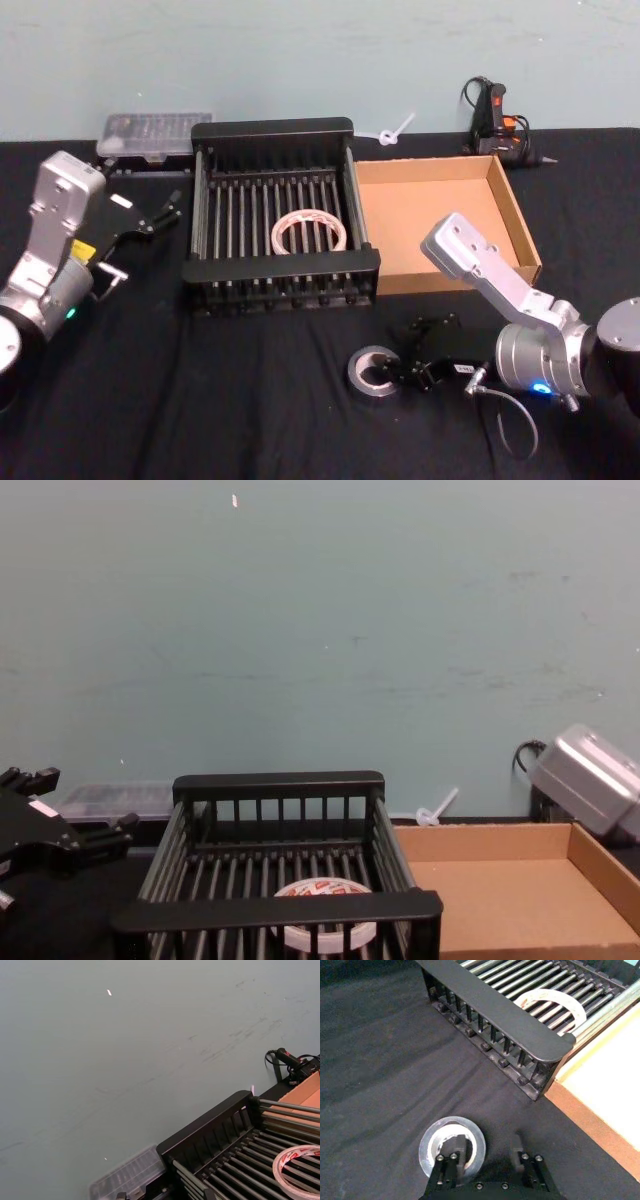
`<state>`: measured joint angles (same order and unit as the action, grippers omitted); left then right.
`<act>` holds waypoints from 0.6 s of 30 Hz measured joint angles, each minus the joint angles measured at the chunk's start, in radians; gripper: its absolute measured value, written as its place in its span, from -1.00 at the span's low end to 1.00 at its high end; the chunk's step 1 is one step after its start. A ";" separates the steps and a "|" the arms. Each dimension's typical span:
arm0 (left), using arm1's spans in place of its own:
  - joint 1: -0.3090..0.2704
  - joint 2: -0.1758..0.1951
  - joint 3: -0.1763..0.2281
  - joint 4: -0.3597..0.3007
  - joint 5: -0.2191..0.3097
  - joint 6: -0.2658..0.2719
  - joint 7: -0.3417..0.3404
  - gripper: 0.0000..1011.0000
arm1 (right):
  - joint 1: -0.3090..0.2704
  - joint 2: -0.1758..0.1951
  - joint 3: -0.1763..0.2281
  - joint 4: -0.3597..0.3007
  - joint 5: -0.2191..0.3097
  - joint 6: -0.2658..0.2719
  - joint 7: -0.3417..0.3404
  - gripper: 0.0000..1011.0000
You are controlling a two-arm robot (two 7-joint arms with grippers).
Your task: Pick up the white tape and place it into the black box , Pick up the silver tape and place it into the brown box.
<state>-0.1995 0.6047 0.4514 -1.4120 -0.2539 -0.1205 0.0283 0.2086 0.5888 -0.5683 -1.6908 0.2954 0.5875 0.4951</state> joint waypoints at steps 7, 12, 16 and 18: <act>0.000 0.000 0.000 0.000 0.000 0.000 0.000 0.98 | 0.000 0.000 0.000 0.000 0.000 0.000 0.000 -0.32; 0.000 0.000 0.000 0.000 0.000 0.000 0.000 0.98 | 0.000 0.000 0.000 0.000 0.000 0.000 0.000 -0.63; 0.000 0.000 0.000 0.000 0.000 0.000 0.000 0.98 | 0.000 0.000 0.000 0.000 0.000 0.000 0.000 -0.74; 0.000 0.000 0.000 0.000 0.000 0.000 0.000 0.98 | 0.000 0.000 0.000 0.000 0.000 0.000 0.000 -0.74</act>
<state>-0.1995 0.6046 0.4514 -1.4120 -0.2539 -0.1205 0.0283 0.2087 0.5888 -0.5683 -1.6908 0.2954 0.5875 0.4951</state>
